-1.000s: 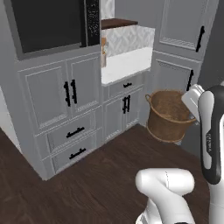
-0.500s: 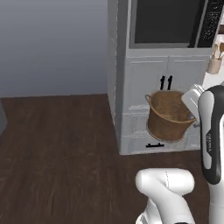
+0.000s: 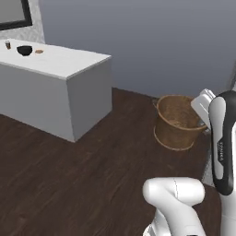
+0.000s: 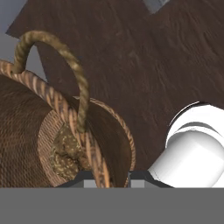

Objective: Open the cabinet, pick up the bread from the cabinet and place it in the basket. Then move the basket to the dining counter.

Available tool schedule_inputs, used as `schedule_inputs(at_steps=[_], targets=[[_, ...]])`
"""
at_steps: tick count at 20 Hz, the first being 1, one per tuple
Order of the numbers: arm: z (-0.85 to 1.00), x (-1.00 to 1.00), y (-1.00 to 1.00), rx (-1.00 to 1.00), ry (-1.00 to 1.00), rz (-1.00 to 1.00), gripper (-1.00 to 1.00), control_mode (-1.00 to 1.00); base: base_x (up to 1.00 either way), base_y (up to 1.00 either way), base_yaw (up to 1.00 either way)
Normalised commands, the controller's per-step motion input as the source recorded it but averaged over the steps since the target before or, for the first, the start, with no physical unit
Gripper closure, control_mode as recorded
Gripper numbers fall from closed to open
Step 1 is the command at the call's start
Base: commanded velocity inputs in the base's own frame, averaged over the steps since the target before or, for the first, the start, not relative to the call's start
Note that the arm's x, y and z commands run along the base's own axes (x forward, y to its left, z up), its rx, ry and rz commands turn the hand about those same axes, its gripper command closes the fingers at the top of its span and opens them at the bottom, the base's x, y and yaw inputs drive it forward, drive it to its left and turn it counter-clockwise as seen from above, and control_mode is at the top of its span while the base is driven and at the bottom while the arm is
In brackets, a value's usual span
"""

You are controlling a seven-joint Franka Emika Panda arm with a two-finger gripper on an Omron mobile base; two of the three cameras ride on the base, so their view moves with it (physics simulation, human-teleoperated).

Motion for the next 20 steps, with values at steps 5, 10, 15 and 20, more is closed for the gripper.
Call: schedule_inputs(at_steps=[5, 10, 15, 20], targets=[[0.0, 0.0, 0.0, 0.0, 0.0, 0.0, 1.0, 1.0, 0.99, -0.22, 0.71], [0.0, 0.0, 0.0, 0.0, 0.0, 0.0, 1.0, 1.0, 1.0, -0.37, 0.58], [0.0, 0.0, 0.0, 0.0, 0.0, 0.0, 1.0, 1.0, 1.0, -0.62, 0.54], [0.0, 0.0, 0.0, 0.0, 0.0, 0.0, 1.0, 1.0, 1.0, -1.0, 0.46]])
